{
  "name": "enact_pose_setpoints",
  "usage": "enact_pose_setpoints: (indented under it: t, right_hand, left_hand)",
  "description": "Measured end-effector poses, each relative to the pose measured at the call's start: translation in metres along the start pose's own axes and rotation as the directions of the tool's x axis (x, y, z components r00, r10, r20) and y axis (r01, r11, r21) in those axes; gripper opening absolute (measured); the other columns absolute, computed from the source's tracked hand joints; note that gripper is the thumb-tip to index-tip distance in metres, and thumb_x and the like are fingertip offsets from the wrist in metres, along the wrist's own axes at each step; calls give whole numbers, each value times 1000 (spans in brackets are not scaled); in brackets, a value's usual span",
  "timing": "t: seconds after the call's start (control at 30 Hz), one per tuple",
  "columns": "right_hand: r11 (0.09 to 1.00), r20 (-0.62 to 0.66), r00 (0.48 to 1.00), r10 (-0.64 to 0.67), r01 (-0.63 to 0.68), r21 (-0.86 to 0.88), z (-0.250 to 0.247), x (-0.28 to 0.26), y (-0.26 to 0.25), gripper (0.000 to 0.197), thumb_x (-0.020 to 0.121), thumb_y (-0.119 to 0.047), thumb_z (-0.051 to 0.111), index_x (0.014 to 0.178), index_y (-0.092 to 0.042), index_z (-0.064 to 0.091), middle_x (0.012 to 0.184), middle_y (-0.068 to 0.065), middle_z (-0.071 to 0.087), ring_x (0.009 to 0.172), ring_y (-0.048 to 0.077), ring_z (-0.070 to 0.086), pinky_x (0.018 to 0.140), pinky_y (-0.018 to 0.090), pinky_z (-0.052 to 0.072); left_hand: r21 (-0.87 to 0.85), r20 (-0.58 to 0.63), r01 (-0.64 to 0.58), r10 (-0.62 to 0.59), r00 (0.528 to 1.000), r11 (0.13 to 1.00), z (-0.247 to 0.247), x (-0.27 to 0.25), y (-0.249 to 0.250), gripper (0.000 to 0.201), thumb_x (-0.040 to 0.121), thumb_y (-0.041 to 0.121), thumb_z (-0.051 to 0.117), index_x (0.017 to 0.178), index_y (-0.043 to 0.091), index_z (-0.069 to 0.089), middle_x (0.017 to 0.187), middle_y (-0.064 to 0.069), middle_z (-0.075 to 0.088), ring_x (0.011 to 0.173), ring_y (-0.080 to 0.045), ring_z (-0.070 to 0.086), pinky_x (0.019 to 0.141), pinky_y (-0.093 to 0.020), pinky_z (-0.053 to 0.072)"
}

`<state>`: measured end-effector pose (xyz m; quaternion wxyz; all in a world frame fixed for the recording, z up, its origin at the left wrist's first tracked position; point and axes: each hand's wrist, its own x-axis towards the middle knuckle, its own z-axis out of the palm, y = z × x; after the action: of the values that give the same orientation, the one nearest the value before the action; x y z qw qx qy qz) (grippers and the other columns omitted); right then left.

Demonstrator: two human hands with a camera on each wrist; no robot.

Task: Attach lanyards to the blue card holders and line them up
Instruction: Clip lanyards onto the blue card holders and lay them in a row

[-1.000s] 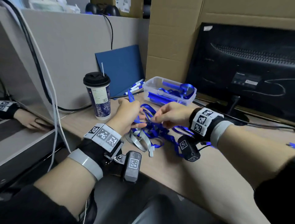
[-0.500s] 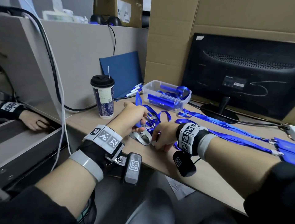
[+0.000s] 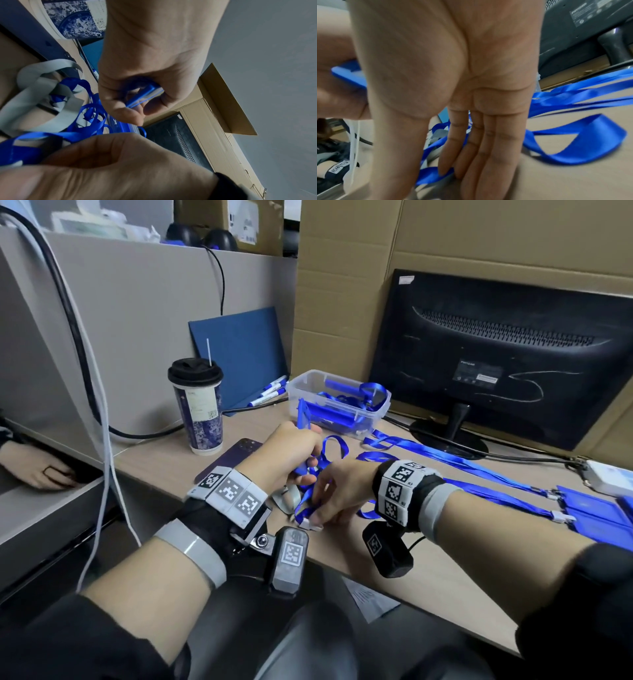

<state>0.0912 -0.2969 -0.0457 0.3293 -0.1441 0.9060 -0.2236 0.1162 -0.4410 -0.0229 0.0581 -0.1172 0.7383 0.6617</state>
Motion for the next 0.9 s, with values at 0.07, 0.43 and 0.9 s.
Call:
enact_pose_setpoints:
  t: [0.07,0.43,0.9]
  right_hand:
    - [999,46,999,-10,12,-37,6,2,-4,45,68,-43,94,100,-16,77,97,12,80,79,24,79,78,34,65]
    - [958,68,986,-151,130,254,-24,-16,-2,22,92,-11,76,109,1,67,90,16,73,79,22,74,81,37,64]
    - [202,-722,652,-231,758,620,-74,-61,7,24,102,-25,61,86,-8,64,109,25,68,105,23,64,110,35,46]
  left_hand:
    - [12,12,1,-1,1000,1000,0,1,-2,32,90,3,57,116,20,64,74,-9,56,57,-17,54,45,-26,52]
    - [153,98,53,-68,993,987,-11,2,-2,57,68,-4,50,121,16,58,105,-2,80,71,-24,54,46,-22,39]
    - [192,-212,-139,179,961,972,8,28,-6,34,86,7,58,114,28,62,102,-5,70,67,-23,63,36,-21,44]
